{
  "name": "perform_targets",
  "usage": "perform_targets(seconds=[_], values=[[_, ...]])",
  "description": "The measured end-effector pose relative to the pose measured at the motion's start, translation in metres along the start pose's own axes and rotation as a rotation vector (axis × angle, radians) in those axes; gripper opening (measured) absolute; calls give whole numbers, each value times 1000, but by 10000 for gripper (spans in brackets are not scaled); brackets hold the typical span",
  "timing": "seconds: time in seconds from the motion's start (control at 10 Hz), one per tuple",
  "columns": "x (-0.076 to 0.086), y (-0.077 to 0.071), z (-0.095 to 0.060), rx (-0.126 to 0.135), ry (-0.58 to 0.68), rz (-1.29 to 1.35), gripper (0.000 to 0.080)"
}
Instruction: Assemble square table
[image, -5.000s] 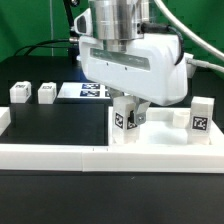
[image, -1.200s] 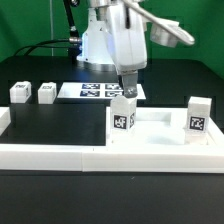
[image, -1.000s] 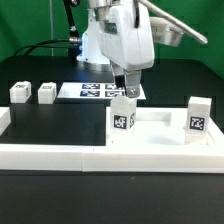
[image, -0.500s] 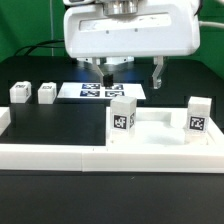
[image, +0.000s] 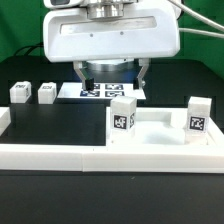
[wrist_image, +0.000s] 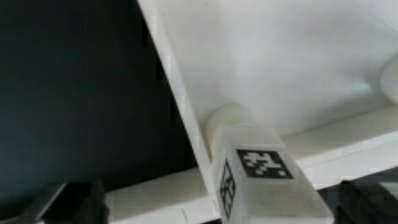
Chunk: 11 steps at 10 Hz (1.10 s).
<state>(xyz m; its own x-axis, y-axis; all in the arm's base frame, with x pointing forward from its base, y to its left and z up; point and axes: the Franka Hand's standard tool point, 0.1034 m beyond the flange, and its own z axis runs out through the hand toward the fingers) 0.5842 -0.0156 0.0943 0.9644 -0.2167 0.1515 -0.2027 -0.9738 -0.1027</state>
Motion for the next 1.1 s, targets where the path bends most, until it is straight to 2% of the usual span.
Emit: perform_targets(seconds=[0.1, 0.2, 0.3, 0.4, 0.5, 0.8, 0.9, 1.0, 1.1], values=[[-14, 6, 7, 17, -68, -31, 649], [-26, 8, 16, 14, -127, -43, 649], [-30, 6, 23, 15, -157, -54, 649], [-35, 7, 33, 4, -166, -51, 649], [-34, 6, 45, -21, -132, -43, 649], [-35, 8, 45, -19, -139, -40, 649], [-37, 8, 46, -26, -142, -38, 649], [-41, 7, 53, -55, -152, -53, 649], [-45, 9, 63, -70, -164, -51, 649]])
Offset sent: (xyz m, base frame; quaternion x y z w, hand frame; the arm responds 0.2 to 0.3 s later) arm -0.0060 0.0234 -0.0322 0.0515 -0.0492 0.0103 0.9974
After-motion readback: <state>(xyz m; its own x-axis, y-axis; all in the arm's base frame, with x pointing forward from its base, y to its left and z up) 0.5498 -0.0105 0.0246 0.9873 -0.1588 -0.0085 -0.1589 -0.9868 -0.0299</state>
